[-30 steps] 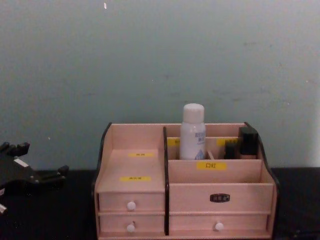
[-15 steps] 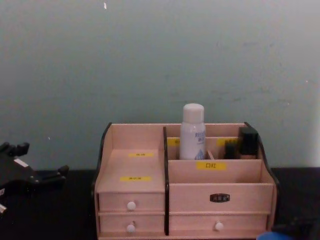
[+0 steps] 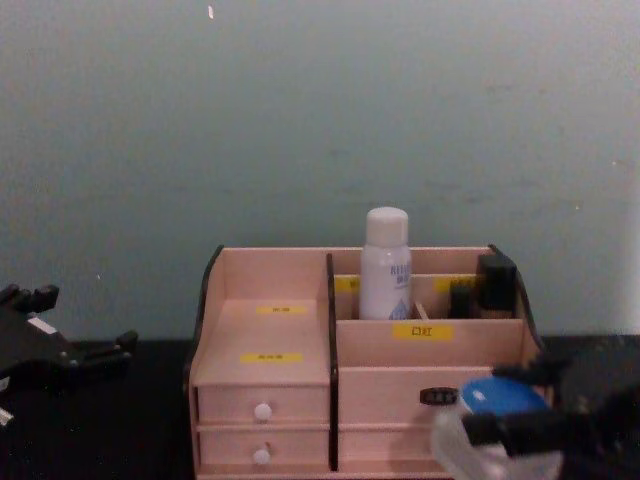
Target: Pick up the facial cleanser and watermelon frost from the table and place them into the tiered storage box.
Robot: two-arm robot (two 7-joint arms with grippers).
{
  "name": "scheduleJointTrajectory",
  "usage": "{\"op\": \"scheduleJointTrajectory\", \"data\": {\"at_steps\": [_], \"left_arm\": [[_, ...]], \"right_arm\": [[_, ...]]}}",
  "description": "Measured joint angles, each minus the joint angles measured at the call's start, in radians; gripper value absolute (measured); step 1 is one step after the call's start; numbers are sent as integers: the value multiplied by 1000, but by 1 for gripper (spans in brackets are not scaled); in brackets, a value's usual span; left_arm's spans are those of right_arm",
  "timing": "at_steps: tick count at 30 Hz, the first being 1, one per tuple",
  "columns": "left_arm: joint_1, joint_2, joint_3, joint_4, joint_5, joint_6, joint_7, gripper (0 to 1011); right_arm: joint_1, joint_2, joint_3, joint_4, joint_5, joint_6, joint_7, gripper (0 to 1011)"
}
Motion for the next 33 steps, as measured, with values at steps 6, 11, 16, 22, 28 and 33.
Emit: {"op": "scheduleJointTrajectory", "data": {"at_steps": [6,11,16,22,28,33], "left_arm": [[0,0,0,0,0,0,0,1001],[0,0,0,0,0,0,0,1001],[0,0,0,0,0,0,0,1001],[0,0,0,0,0,0,0,1001],[0,0,0,0,0,0,0,1001],[0,0,0,0,0,0,0,1001]], "right_arm": [[59,-39,-16,12,5,18,-1,713],[119,-84,-36,44,11,30,-1,713],[178,-132,-65,91,9,37,-2,713],[236,-190,-92,149,3,43,-12,713],[298,-250,-113,220,-3,48,-23,713],[347,-302,-126,291,-11,50,-32,712]]}}
